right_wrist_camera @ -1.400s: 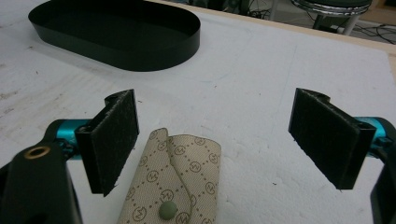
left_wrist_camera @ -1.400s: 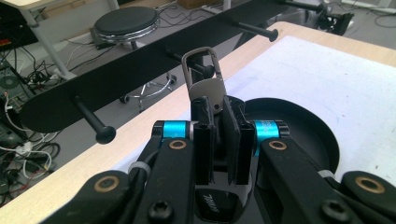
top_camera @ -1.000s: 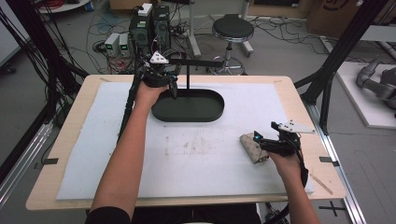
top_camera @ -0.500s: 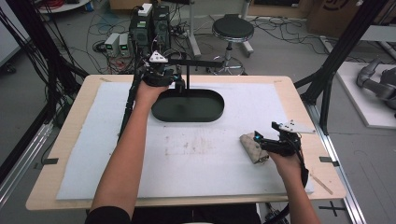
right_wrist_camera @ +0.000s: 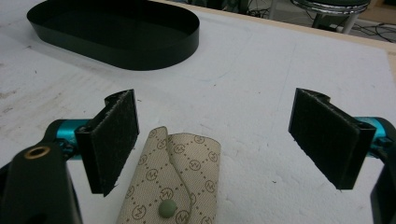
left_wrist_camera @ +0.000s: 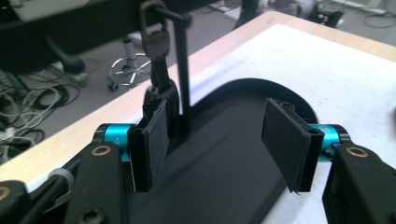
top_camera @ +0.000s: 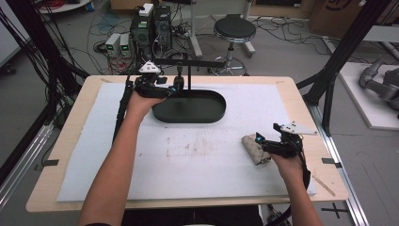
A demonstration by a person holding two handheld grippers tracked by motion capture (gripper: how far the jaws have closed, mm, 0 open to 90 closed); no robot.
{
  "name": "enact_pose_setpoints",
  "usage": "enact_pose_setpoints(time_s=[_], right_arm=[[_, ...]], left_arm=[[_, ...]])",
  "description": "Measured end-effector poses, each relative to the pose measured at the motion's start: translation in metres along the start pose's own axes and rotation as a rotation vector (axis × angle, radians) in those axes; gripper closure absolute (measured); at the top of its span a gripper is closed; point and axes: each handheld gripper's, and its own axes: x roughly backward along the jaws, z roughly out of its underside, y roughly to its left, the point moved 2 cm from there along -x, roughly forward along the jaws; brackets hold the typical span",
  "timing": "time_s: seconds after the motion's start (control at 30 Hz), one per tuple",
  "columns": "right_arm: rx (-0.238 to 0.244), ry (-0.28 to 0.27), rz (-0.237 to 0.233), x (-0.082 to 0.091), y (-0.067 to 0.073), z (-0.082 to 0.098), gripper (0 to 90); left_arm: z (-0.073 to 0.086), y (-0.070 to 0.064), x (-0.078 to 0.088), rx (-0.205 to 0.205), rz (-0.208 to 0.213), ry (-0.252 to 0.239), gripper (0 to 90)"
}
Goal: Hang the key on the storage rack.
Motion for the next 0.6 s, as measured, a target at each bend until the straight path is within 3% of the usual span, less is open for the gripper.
enact_pose_setpoints(time_s=[0.37,0.6], right_arm=[[0.003,0.005,0.002,-0.001,0.001,0.002,16.4],[0.000,0.011,0.000,-0.002,0.003,0.003,16.4]], left_arm=[[0.041,-0.008,0.037,0.013,0.065,-0.036,30.0],[0.071,-0.014,0.057,0.044,0.082,-0.062,25.9]])
